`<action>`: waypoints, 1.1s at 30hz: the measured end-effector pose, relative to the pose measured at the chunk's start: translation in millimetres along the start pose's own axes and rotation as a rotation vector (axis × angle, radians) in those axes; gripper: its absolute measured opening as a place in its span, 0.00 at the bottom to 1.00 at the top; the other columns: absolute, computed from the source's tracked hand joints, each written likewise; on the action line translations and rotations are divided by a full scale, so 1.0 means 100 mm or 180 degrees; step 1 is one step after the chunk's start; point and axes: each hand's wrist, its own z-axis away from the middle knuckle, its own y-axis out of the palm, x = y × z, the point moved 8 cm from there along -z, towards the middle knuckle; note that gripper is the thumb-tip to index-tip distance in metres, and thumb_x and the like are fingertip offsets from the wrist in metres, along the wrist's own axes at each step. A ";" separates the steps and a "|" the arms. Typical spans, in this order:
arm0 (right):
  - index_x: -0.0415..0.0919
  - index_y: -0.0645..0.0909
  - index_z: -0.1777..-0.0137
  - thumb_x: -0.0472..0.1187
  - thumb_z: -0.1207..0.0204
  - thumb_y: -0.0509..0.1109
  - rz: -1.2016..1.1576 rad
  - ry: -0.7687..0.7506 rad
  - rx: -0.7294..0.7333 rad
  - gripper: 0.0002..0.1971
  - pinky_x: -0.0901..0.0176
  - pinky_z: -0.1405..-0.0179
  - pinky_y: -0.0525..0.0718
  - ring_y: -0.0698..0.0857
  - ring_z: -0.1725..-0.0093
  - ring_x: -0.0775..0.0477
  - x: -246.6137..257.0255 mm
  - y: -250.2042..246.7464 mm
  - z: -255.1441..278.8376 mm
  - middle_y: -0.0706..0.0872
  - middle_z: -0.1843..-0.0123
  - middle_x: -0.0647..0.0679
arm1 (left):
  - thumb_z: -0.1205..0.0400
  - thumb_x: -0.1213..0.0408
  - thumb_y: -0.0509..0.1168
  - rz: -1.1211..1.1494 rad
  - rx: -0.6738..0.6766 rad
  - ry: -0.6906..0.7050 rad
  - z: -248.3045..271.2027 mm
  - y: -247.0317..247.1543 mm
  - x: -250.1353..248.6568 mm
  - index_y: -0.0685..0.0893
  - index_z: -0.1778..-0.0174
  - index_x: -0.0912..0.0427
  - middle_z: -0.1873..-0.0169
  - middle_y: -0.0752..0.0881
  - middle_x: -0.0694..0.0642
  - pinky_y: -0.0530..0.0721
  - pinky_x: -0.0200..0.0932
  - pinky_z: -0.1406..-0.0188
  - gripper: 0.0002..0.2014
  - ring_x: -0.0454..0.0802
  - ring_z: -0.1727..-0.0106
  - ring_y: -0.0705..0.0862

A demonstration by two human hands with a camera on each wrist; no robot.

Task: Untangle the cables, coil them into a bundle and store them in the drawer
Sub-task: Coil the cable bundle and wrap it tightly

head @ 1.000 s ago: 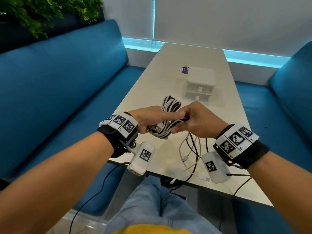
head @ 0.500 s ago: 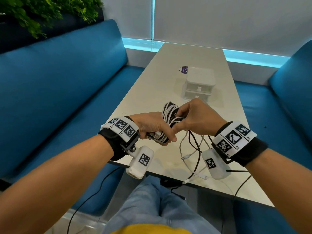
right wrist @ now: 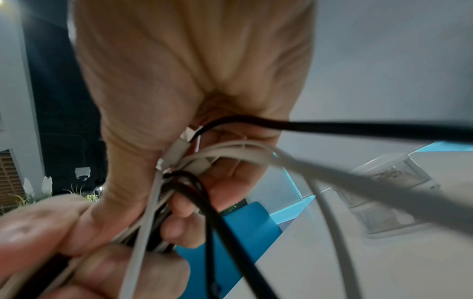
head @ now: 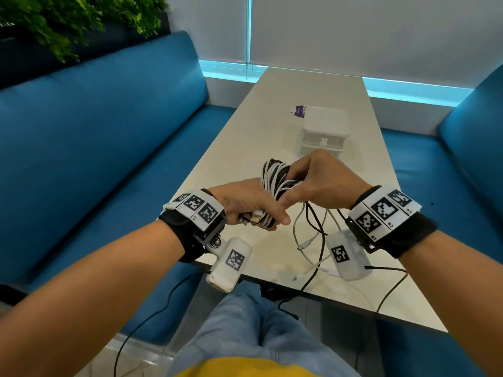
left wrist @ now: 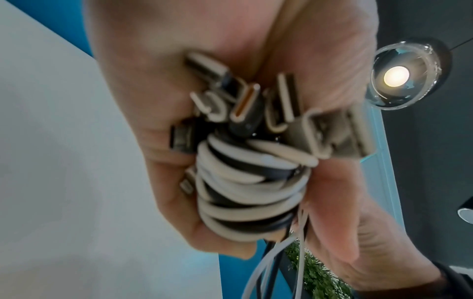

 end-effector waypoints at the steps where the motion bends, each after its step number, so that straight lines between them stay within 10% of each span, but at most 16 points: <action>1: 0.44 0.90 0.67 0.50 0.52 0.88 -0.0050 -0.0023 -0.0011 0.16 0.44 0.58 0.87 0.88 0.61 0.41 0.00 0.00 -0.01 0.90 0.66 0.46 | 0.47 0.62 0.83 -0.0027 -0.0072 -0.0011 0.00 -0.02 0.00 0.85 0.59 0.65 0.60 0.83 0.71 0.73 0.46 0.65 0.24 0.60 0.62 0.84; 13: 0.57 0.85 0.52 0.34 0.30 0.76 0.0527 -0.0396 0.0286 0.15 0.67 0.59 0.80 0.83 0.62 0.57 -0.12 0.07 -0.10 0.87 0.61 0.60 | 0.35 0.80 0.67 -0.0001 -0.0874 -0.0097 -0.01 -0.24 0.05 0.80 0.71 0.67 0.77 0.79 0.62 0.78 0.40 0.75 0.05 0.59 0.75 0.79; 24: 0.45 0.71 0.35 0.33 0.28 0.70 0.1392 -0.0787 -0.0435 0.22 0.50 0.60 0.81 0.82 0.60 0.42 -0.14 0.04 -0.10 0.87 0.51 0.45 | 0.33 0.80 0.65 -0.0049 -0.1068 -0.0095 0.00 -0.39 -0.27 0.80 0.67 0.69 0.77 0.79 0.62 0.78 0.37 0.78 0.04 0.53 0.79 0.77; 28: 0.45 0.67 0.45 0.34 0.31 0.75 0.0293 -0.0216 -0.1140 0.22 0.56 0.59 0.81 0.83 0.59 0.47 -0.40 -0.24 -0.14 0.84 0.56 0.47 | 0.31 0.80 0.66 0.0050 -0.1166 -0.0147 -0.02 -0.43 -0.29 0.81 0.70 0.69 0.76 0.81 0.62 0.83 0.39 0.75 0.04 0.53 0.77 0.79; 33: 0.51 0.71 0.64 0.46 0.26 0.74 0.1284 0.1033 -0.0632 0.13 0.52 0.58 0.77 0.81 0.57 0.39 -1.15 -0.43 -0.17 0.81 0.62 0.50 | 0.30 0.78 0.67 0.0223 -0.1070 -0.0161 -0.04 -0.47 -0.25 0.84 0.65 0.68 0.74 0.82 0.61 0.87 0.44 0.67 0.03 0.56 0.71 0.81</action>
